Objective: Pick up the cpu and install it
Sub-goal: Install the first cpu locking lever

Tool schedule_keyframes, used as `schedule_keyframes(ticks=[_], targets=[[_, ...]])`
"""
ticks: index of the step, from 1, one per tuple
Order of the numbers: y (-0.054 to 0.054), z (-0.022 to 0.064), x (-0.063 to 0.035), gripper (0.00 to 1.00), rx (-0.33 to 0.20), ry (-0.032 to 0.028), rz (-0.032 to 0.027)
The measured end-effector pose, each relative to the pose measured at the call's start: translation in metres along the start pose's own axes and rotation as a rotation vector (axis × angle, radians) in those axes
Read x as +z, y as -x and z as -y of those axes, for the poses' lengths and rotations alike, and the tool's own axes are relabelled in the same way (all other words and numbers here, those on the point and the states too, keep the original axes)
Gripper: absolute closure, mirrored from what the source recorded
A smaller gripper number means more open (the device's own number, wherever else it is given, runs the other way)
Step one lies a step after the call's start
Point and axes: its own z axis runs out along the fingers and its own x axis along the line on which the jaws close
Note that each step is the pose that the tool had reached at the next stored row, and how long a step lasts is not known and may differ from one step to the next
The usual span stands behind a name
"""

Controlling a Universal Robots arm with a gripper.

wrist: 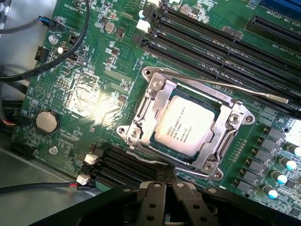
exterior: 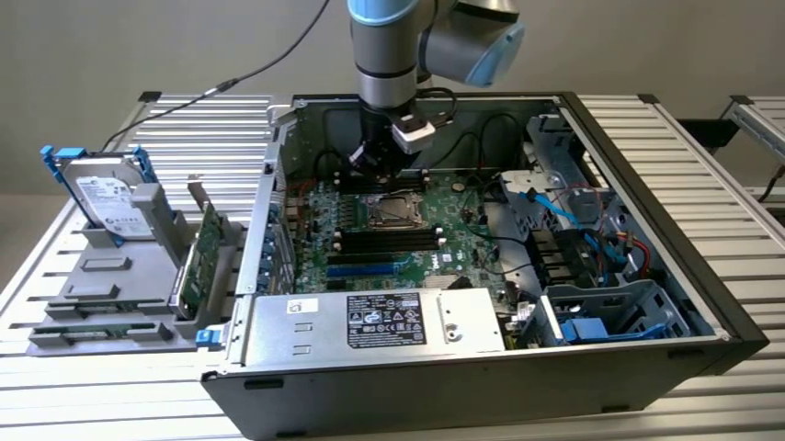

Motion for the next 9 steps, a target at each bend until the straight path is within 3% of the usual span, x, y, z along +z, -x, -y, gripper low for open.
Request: schedule_keyframes(ticks=[5, 9], targets=[[-0.0012, 0.0012, 0.0001, 0.89, -0.002, 0.0119, 0.0068], [-0.0016, 0.0017, -0.0019, 0.89, -0.004, 0.0141, 0.0082]])
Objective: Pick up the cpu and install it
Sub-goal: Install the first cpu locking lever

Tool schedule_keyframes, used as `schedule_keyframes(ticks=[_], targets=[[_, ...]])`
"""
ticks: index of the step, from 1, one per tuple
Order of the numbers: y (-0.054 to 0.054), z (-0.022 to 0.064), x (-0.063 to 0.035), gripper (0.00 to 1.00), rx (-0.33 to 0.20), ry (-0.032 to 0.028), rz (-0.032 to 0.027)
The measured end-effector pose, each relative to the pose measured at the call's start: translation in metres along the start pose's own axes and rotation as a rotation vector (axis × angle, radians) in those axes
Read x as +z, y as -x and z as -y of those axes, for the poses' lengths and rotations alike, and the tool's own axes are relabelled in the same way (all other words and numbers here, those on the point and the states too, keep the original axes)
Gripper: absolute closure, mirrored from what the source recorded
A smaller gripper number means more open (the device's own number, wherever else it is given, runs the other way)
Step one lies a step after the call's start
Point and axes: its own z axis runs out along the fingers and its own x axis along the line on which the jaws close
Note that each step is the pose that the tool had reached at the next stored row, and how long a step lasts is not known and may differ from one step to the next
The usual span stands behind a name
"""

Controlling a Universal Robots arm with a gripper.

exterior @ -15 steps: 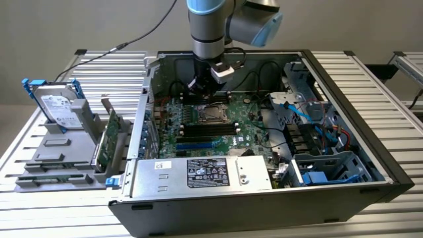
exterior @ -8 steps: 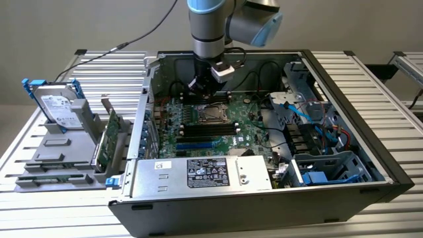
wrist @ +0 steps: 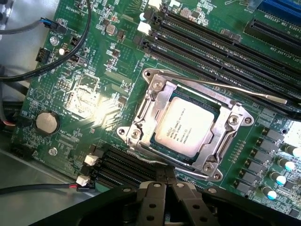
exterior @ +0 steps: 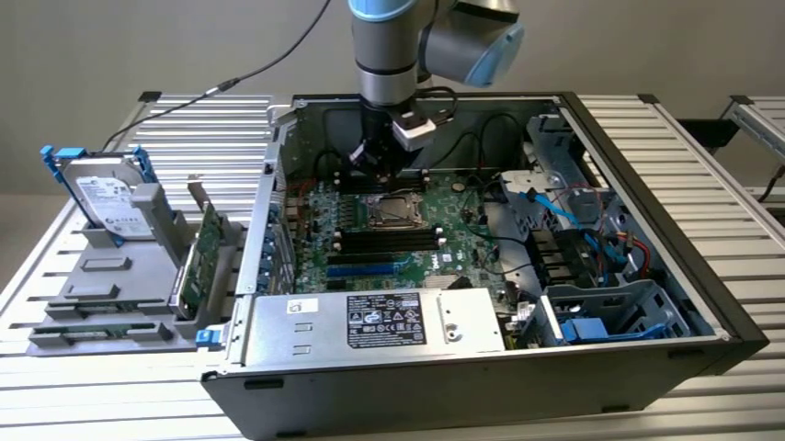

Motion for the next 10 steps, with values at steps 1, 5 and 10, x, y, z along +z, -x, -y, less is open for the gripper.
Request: schedule_keyframes(ticks=[1, 5, 10], targets=[[0.0, 0.0, -0.0007, 0.89, 0.0, 0.0, -0.0001], [-0.0002, 0.0001, -0.0022, 0.89, -0.001, 0.0002, 0.0], [-0.0002, 0.0001, -0.003, 0.89, -0.003, 0.0016, 0.0011]])
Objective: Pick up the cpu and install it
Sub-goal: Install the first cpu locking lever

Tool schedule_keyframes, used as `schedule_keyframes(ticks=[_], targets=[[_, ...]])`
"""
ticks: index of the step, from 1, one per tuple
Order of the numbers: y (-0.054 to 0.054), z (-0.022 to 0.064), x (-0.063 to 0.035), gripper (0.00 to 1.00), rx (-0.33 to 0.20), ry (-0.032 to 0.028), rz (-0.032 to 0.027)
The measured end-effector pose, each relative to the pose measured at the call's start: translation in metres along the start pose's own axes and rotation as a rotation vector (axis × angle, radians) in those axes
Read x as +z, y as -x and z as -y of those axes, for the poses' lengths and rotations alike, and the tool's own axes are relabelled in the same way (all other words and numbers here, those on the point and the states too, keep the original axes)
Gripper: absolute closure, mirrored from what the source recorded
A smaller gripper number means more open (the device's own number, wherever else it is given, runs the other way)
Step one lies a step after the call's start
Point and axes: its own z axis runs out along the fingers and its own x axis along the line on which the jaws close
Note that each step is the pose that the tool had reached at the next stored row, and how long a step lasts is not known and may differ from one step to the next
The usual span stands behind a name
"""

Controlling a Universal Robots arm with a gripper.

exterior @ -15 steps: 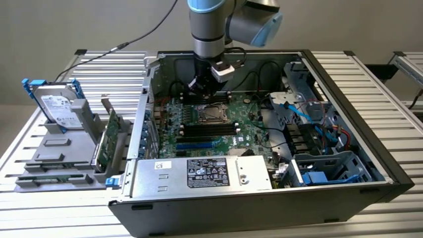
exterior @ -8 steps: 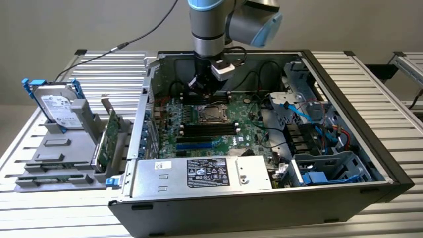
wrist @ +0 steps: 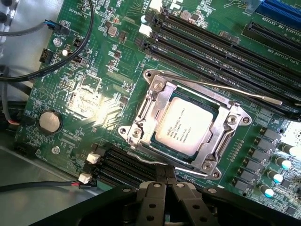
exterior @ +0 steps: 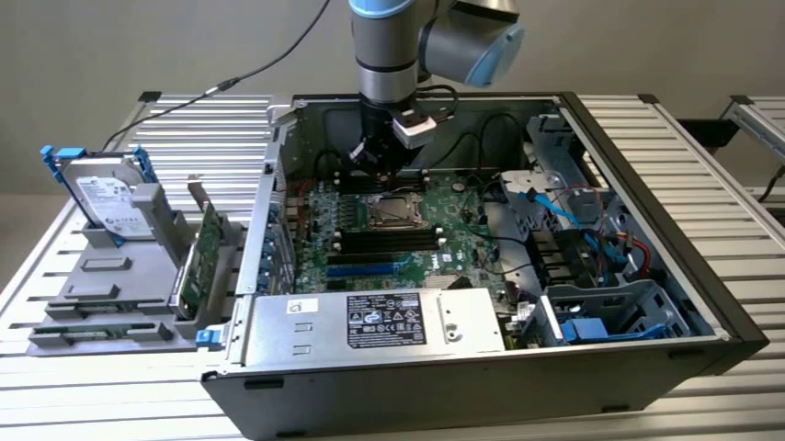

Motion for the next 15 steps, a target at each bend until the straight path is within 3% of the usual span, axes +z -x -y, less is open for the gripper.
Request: schedule_keyframes(ticks=[15], targets=[[-0.0012, -0.0009, 0.0001, 0.89, -0.003, 0.0048, 0.0039]])
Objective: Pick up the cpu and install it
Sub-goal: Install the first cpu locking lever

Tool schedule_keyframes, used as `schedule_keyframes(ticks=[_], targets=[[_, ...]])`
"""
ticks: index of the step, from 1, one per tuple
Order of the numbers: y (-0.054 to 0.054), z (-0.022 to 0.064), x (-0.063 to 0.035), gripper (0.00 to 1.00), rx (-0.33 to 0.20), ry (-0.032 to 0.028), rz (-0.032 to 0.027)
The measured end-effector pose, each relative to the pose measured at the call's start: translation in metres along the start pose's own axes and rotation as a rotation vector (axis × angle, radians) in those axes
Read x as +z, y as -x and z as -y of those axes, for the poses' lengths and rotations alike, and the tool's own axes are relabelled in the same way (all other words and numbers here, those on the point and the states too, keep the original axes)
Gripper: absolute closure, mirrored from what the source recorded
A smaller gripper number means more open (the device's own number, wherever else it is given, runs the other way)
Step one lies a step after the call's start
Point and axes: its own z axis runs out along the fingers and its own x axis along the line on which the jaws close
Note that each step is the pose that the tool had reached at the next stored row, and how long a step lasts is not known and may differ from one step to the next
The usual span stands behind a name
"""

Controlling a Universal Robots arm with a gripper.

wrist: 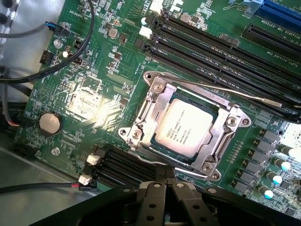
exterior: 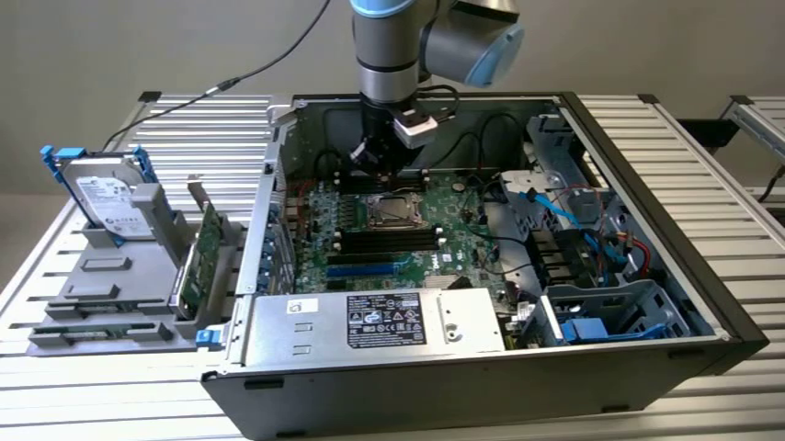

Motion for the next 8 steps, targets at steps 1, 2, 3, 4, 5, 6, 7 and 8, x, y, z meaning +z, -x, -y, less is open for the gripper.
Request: schedule_keyframes(ticks=[1, 2, 3, 4, 5, 6, 7, 8], targets=[[-0.0001, -0.0003, 0.0, 0.89, -0.001, -0.0001, 0.0001], [-0.0002, -0.0007, 0.0, 0.89, -0.001, -0.0003, 0.0002], [-0.0003, -0.001, 0.0, 0.89, -0.002, -0.0004, 0.0004], [-0.0004, -0.0014, 0.0, 0.89, -0.002, -0.0005, 0.0005], [-0.0005, -0.0017, 0.0, 0.89, -0.003, -0.0006, 0.0006], [-0.0005, -0.0019, 0.0, 0.89, -0.004, -0.0007, 0.0007], [-0.0006, -0.0022, 0.0, 0.89, -0.004, -0.0007, 0.0009], [-0.0005, -0.0023, 0.0, 0.89, -0.005, -0.0007, 0.001]])
